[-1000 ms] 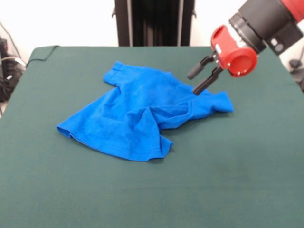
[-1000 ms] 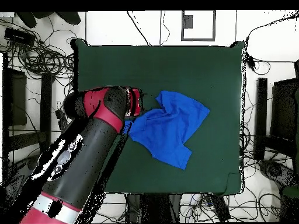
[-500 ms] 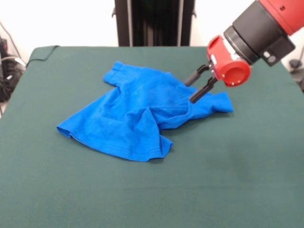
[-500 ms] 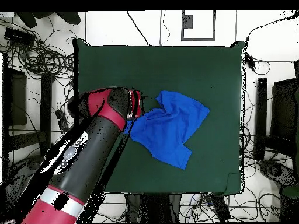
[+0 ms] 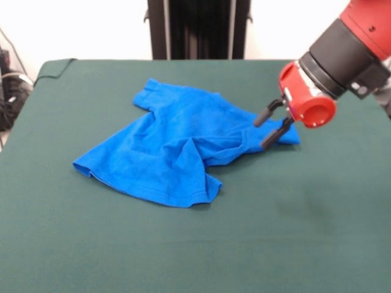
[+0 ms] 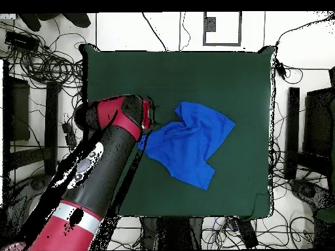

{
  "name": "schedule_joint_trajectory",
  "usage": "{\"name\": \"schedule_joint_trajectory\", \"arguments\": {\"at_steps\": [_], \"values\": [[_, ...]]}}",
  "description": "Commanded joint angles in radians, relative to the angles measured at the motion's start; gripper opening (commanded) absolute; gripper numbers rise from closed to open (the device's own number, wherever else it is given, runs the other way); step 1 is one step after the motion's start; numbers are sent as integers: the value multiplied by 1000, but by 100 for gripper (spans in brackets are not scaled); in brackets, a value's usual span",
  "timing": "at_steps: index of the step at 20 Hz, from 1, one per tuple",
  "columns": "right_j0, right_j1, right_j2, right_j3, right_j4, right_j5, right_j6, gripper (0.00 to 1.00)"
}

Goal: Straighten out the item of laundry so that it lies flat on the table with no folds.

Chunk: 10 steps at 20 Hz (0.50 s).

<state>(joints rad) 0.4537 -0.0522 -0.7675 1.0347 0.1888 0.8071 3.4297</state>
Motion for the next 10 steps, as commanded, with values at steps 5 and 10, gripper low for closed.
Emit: {"name": "schedule_joint_trajectory", "arguments": {"at_steps": [5, 10], "values": [[-22, 7, 258, -40, 46, 72, -59, 100], [-40, 1, 281, -26, 4, 167, -127, 100]]}}
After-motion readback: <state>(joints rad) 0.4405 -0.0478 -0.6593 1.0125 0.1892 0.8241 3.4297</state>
